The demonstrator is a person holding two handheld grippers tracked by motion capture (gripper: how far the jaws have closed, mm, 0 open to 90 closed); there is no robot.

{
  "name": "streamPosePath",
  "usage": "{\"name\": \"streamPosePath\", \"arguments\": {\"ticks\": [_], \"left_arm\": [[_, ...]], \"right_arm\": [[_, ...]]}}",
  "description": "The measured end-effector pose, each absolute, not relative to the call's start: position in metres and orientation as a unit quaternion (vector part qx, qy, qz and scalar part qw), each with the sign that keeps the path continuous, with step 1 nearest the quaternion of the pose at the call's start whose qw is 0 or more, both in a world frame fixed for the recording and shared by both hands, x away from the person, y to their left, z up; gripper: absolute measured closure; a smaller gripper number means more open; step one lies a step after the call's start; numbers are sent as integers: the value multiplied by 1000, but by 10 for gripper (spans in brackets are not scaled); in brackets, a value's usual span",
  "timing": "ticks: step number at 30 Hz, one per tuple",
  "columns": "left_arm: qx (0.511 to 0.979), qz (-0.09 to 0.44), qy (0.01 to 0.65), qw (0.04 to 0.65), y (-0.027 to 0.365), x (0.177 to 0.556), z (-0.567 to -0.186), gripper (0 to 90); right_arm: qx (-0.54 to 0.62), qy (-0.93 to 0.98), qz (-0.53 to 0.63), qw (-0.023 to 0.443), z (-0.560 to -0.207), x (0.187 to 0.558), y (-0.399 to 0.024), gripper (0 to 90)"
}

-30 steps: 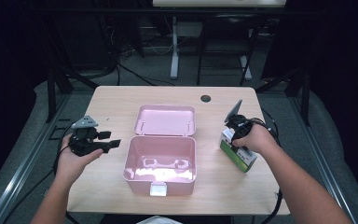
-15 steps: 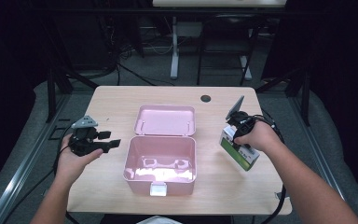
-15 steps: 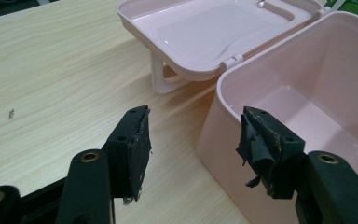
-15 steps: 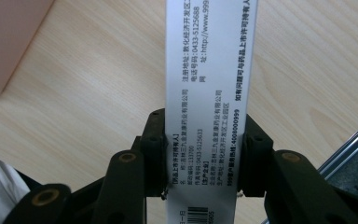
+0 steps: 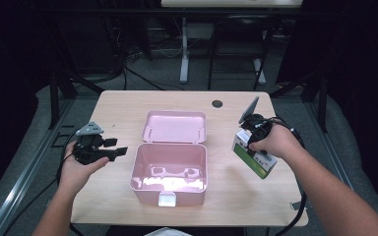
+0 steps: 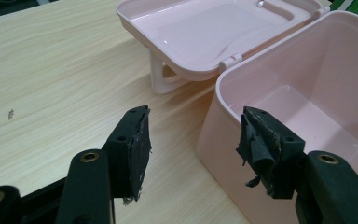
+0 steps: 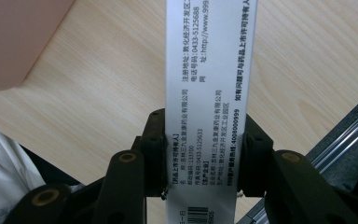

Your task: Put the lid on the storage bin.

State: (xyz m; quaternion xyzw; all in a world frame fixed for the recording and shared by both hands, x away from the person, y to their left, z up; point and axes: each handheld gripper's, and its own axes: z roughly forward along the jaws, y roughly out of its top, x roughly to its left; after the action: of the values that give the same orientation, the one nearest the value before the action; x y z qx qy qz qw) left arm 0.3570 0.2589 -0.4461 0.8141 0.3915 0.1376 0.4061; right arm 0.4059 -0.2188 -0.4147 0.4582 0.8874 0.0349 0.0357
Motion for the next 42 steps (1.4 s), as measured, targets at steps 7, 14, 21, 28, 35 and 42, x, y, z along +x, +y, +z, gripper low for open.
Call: {"name": "streamPosePath", "arguments": {"ticks": [7,14,21,28,35,42], "left_arm": [[813,136,393,407,260,357,-446,425],[813,136,392,408,259,357,-446,425],[813,134,393,408,260,357,-447,425],[813,135,393,408,260,357,-446,425],[813,135,393,408,260,357,-447,425],[812,134,394,410,261,357,-446,425]], "right_arm": [[461,886,46,26,-400,403,-220,614],[455,889,41,27,-387,398,-216,614],[445,894,41,21,-380,393,-208,615],[431,901,42,22,-374,390,-197,615],[422,906,38,22,-366,388,-188,615],[411,910,44,29,-358,387,-183,615]]}}
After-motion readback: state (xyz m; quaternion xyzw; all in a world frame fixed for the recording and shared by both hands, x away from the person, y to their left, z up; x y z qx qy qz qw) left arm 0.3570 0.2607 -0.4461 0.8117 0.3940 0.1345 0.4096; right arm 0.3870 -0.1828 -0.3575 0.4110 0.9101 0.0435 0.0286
